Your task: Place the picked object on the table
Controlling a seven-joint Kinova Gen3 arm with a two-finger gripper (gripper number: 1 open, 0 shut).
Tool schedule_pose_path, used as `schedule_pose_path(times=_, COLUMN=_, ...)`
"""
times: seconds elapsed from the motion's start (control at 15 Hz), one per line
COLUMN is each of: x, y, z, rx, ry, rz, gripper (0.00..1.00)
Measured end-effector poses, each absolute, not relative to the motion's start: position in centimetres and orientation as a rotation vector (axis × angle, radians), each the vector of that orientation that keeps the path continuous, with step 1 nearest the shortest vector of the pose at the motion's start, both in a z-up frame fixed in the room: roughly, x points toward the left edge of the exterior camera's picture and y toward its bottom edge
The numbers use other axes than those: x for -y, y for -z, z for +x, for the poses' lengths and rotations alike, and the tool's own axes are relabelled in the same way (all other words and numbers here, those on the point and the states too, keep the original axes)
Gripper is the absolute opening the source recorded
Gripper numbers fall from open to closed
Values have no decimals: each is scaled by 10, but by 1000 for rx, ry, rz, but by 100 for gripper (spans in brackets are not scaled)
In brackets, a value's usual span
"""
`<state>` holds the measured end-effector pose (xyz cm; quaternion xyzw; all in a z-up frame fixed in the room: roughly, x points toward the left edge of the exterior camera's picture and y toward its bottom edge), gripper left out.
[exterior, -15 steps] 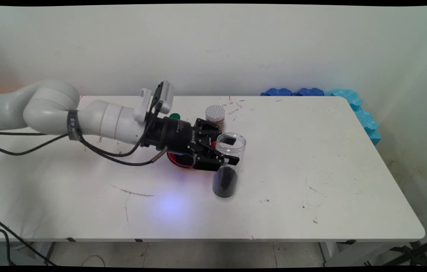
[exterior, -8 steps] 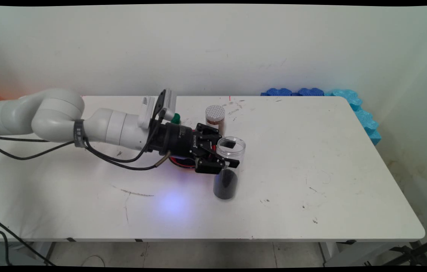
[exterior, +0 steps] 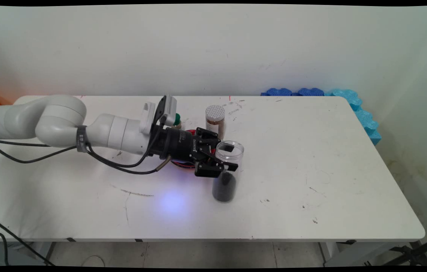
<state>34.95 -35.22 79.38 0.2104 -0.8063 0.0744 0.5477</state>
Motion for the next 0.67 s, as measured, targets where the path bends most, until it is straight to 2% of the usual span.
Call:
schedule_pose_path(times=0.47, x=352, y=-787, z=352, rx=1910, ry=-179, rz=503, gripper=0)
schedule_pose_path(times=0.53, x=353, y=-787, z=352, rx=1909, ry=-180, rz=503, gripper=100)
schedule_pose_path(times=0.67, x=353, y=-786, z=353, rx=1906, ry=-181, rz=504, gripper=100)
